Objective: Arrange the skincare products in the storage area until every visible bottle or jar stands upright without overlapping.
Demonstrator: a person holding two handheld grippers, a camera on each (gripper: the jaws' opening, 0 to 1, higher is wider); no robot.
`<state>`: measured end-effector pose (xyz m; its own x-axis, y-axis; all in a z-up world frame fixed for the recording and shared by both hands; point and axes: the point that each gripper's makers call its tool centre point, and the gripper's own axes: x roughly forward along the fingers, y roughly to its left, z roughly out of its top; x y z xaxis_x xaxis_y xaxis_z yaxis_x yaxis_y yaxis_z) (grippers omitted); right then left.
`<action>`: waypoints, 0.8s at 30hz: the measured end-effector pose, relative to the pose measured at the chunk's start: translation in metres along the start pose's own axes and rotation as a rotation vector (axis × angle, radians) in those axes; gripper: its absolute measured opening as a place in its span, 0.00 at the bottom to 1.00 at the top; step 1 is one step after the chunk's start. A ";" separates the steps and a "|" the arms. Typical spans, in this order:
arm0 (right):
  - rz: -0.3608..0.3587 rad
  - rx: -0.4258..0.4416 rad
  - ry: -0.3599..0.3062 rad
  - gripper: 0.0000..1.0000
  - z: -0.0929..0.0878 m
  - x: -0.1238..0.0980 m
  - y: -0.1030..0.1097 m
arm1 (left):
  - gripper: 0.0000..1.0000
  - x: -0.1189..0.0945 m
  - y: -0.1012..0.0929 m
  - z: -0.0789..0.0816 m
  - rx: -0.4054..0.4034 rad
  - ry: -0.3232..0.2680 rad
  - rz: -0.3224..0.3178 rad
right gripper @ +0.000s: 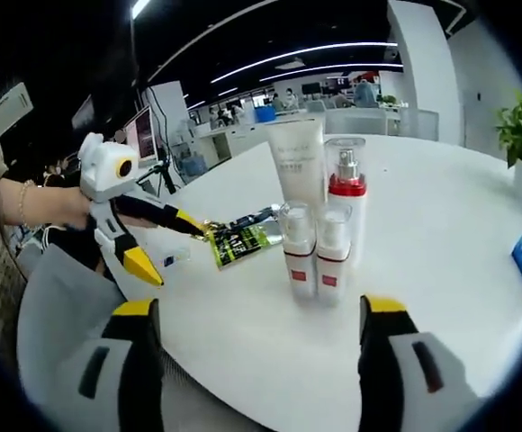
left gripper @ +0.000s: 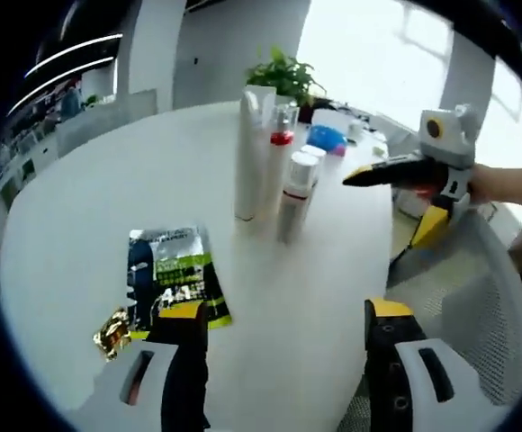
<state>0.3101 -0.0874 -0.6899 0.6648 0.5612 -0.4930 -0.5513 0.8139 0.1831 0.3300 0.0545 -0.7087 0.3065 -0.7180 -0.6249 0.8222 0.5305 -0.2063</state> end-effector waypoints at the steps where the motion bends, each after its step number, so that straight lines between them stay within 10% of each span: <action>1: 0.002 0.000 0.001 0.92 0.000 0.000 0.000 | 0.71 -0.002 0.001 -0.001 -0.005 -0.002 0.006; 24: 0.014 0.011 -0.043 0.95 0.013 -0.020 0.025 | 0.97 -0.111 0.010 -0.055 -0.277 -0.099 0.284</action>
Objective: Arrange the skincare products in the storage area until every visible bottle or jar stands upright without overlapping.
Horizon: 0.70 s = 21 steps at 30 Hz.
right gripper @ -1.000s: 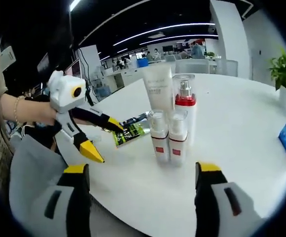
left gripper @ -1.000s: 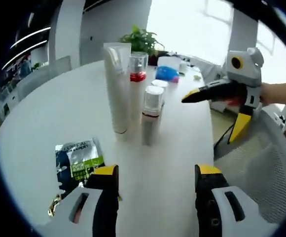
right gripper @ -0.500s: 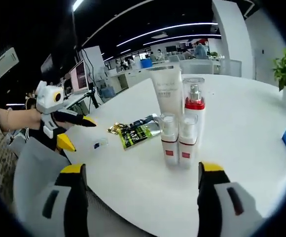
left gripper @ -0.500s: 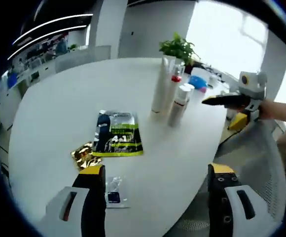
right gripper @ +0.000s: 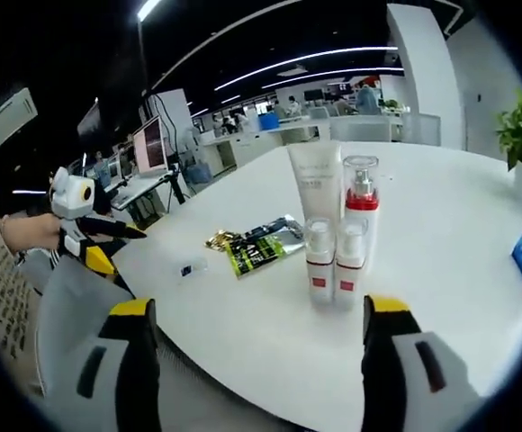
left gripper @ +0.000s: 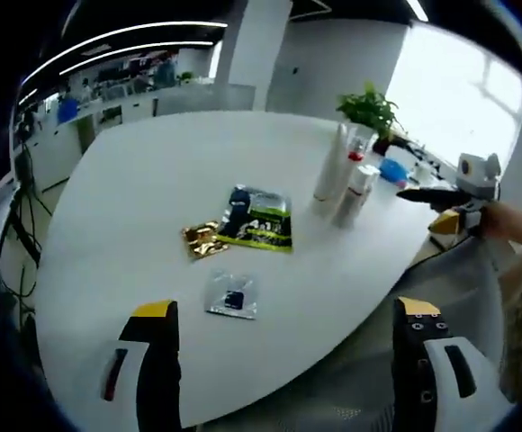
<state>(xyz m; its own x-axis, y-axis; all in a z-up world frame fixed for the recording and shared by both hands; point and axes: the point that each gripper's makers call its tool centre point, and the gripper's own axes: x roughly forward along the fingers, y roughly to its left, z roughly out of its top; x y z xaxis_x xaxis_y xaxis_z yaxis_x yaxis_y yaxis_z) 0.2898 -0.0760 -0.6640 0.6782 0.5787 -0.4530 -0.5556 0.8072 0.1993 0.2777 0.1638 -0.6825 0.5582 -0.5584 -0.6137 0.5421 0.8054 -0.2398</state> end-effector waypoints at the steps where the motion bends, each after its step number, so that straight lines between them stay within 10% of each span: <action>1: -0.001 0.001 -0.007 0.95 0.001 -0.001 0.001 | 0.97 -0.001 0.000 0.000 0.000 -0.002 0.005; 21: -0.012 -0.006 -0.035 0.94 0.005 -0.003 0.001 | 0.97 0.006 -0.005 0.005 0.029 0.031 0.023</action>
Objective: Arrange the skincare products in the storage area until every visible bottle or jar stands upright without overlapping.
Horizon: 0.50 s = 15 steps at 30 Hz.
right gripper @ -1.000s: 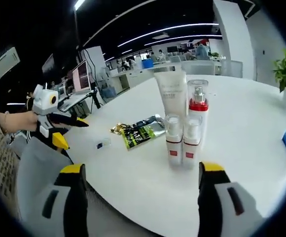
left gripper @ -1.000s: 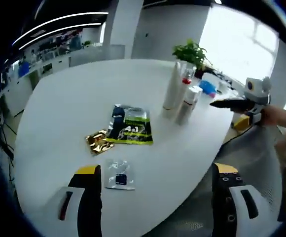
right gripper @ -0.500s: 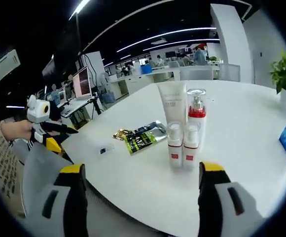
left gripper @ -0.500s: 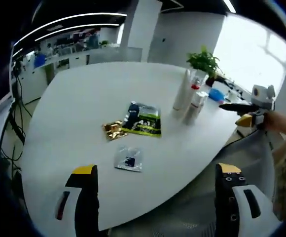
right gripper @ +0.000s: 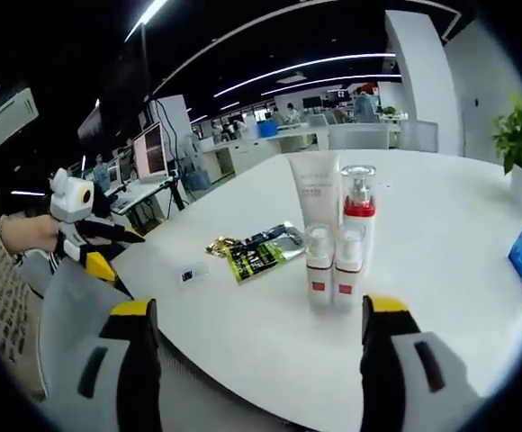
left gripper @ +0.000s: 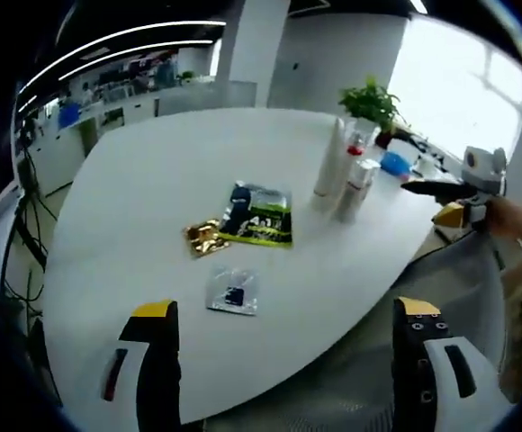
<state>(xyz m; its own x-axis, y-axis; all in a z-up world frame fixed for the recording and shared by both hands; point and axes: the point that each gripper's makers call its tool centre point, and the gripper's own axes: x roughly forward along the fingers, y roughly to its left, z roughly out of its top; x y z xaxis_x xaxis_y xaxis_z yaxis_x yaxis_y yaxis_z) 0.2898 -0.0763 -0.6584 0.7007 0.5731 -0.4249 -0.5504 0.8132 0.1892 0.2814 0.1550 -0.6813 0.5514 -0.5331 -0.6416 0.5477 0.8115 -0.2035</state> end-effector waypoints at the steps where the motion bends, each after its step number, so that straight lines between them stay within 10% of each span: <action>1: -0.001 0.002 0.001 0.94 0.000 0.000 0.000 | 0.97 0.004 0.000 0.002 -0.003 0.007 0.002; 15: 0.011 -0.017 0.015 0.92 -0.003 0.000 0.004 | 0.97 0.061 -0.009 0.014 0.072 0.124 -0.008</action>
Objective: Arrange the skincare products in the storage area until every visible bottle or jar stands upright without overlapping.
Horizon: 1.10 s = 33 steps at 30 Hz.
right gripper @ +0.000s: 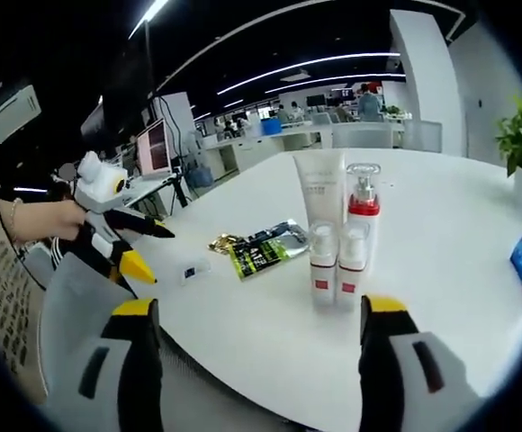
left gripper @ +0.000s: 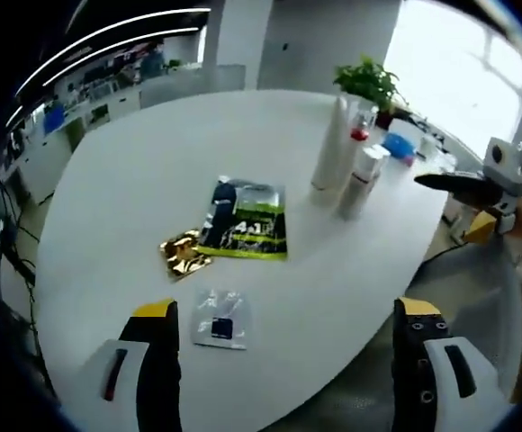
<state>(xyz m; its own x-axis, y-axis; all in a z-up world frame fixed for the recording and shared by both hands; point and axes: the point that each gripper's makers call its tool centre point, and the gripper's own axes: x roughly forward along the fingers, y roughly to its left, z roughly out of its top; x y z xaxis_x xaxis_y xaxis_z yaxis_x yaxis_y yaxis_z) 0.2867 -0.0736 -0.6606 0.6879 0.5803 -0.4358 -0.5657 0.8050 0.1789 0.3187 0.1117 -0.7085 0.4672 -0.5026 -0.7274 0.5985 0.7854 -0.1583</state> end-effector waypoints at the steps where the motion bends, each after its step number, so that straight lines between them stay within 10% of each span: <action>1: -0.002 -0.001 0.000 0.92 0.000 0.000 0.000 | 0.97 0.004 -0.001 0.001 0.006 0.005 0.003; 33: -0.071 0.058 0.007 0.92 -0.006 -0.001 -0.019 | 0.97 0.136 0.042 0.048 0.181 0.213 0.065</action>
<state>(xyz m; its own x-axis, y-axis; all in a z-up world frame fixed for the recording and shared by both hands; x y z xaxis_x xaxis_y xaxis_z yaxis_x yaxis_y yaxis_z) 0.2936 -0.0899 -0.6689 0.7221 0.5211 -0.4549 -0.4885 0.8498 0.1980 0.4380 0.0589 -0.7819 0.3729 -0.3510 -0.8589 0.6870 0.7267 0.0012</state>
